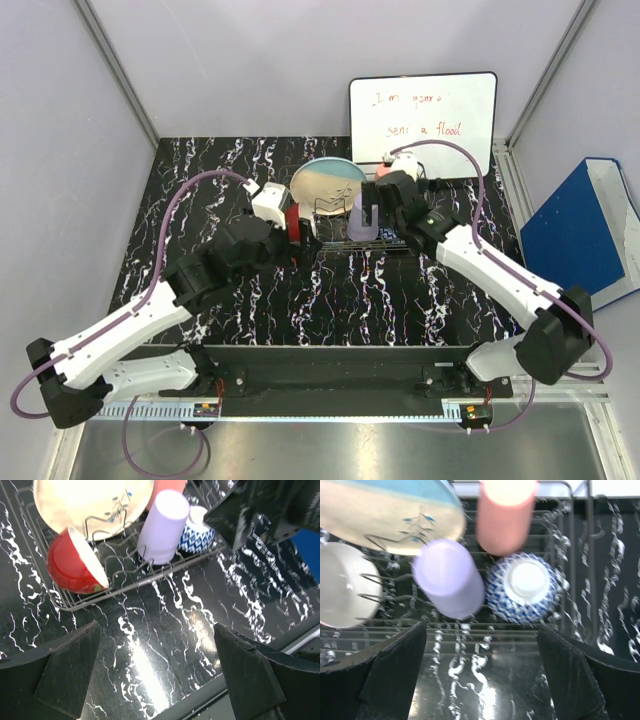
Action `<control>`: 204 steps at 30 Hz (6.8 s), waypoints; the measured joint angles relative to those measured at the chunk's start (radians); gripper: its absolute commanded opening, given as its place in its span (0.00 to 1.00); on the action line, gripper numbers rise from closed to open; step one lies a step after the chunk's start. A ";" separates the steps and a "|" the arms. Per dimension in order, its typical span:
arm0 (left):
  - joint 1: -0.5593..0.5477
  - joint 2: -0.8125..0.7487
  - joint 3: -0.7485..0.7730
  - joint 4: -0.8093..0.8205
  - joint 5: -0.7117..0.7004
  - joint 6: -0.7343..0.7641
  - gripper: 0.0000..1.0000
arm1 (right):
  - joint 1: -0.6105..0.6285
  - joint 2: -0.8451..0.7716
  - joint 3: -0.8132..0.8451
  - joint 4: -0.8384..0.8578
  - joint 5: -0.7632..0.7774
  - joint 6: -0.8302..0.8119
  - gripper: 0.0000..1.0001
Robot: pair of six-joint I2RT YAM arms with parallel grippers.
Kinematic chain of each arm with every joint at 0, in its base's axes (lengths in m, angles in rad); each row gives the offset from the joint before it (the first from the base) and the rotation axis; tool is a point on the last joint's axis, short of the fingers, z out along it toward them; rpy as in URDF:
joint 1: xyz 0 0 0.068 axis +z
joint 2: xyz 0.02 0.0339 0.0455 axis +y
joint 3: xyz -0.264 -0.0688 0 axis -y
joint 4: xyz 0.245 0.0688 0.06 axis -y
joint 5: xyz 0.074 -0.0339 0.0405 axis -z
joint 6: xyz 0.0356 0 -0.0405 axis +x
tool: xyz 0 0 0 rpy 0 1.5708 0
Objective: Unload the mixed dishes from the dish rack
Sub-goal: Pick up the cup from the dish rack, then place the cup at the center of the board.
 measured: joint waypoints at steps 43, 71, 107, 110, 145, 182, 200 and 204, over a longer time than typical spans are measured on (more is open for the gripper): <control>0.050 -0.009 -0.065 -0.006 -0.012 -0.002 0.99 | -0.113 0.387 0.250 0.040 -0.278 0.006 0.87; 0.212 -0.188 -0.134 0.122 0.036 -0.094 0.99 | -0.183 -0.273 0.043 0.155 -0.414 0.217 0.00; 0.423 -0.038 -0.365 1.061 0.832 -0.571 0.79 | -0.173 -0.126 -0.438 1.382 -1.036 0.910 0.00; 0.423 -0.039 -0.366 1.064 0.837 -0.575 0.36 | -0.151 -0.106 -0.435 1.367 -1.035 0.898 0.00; 1.049 1.167 1.077 -0.587 -0.136 -0.240 0.00 | -0.140 -0.529 -0.308 0.066 -0.370 0.406 0.88; 1.176 1.259 1.102 -0.558 0.159 -0.169 0.83 | -0.140 -0.407 -0.323 0.044 -0.380 0.364 0.90; 0.686 0.578 1.069 -0.457 0.086 -0.172 0.88 | -0.140 -0.146 -0.103 0.057 -0.225 0.238 1.00; 0.356 0.389 0.703 -0.328 0.089 -0.150 0.86 | -0.144 0.094 0.086 0.072 -0.140 0.163 1.00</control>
